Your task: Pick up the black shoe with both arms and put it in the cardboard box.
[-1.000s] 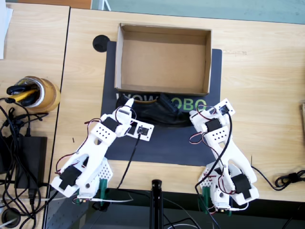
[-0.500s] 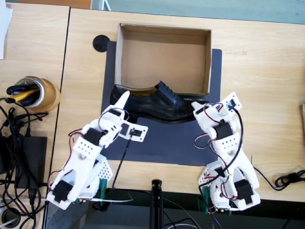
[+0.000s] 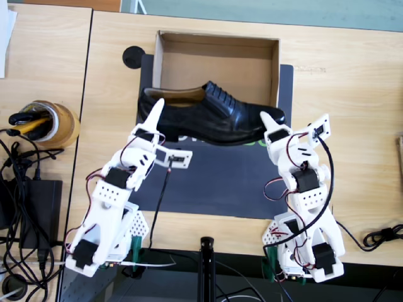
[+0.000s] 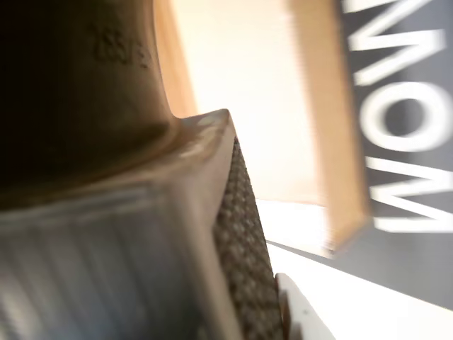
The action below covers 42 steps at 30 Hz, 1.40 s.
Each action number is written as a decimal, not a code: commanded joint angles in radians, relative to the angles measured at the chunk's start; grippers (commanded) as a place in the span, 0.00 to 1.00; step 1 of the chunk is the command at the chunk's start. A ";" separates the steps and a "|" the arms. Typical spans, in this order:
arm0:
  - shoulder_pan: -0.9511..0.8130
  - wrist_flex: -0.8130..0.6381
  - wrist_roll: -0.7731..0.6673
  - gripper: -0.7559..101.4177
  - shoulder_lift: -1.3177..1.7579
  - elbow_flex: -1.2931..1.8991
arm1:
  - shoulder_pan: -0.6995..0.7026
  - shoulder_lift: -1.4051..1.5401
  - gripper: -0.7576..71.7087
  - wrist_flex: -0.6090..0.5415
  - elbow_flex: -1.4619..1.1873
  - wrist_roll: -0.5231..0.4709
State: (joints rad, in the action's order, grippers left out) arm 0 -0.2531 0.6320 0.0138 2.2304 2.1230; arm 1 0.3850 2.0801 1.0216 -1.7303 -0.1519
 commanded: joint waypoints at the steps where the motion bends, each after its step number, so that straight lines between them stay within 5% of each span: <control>1: 0.117 -0.172 -0.028 0.01 -0.049 -0.077 | -0.071 0.038 0.01 -0.110 -0.041 0.003; 13: 0.179 -0.383 -0.041 0.01 -0.434 -0.221 | -0.141 -0.325 0.01 -0.428 -0.037 0.006; 34: 0.204 -0.451 -0.032 0.01 -0.950 -0.554 | -0.158 -0.884 0.02 -0.491 0.377 0.023; 42: 0.192 -0.357 -0.091 0.43 -0.919 -0.525 | -0.152 -0.922 0.30 -0.416 0.443 0.023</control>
State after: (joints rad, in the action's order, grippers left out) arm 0 -0.1672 0.2378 -0.0046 1.2318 1.6475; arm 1 0.2777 1.1459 0.5676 -1.3238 -0.1304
